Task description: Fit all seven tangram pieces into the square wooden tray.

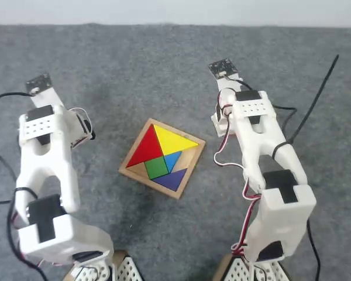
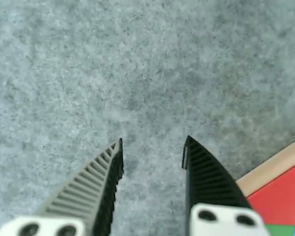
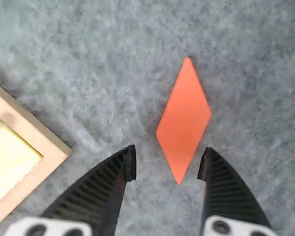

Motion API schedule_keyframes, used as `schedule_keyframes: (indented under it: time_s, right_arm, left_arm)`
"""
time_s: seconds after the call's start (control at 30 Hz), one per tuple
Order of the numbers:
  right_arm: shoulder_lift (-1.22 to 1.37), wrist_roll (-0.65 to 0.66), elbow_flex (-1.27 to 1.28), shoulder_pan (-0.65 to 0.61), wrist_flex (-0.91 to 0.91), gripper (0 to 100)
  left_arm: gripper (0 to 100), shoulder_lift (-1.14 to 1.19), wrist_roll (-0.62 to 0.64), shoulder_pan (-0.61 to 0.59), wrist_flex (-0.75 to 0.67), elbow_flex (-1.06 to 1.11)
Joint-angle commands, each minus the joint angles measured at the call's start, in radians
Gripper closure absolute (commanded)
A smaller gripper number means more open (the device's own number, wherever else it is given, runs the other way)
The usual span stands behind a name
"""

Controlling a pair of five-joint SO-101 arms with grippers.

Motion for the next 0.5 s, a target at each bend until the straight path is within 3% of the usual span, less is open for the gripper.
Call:
schedule_keyframes:
  time_s: [0.0,0.13,0.47]
  right_arm:
    - [0.001,0.058,-0.066,-0.033,-0.024,80.0]
    - [0.079,0.083,-0.133,-0.031,-0.024,86.5]
    - [0.240,0.141,-0.305,0.042,0.059,86.1]
  left_arm:
    - [81,-0.011,-0.005,0.002,-0.014,-0.002]
    - [81,-0.011,-0.006,0.000,-0.005,-0.002]
    - [81,-0.011,-0.009,0.003,0.006,-0.005]
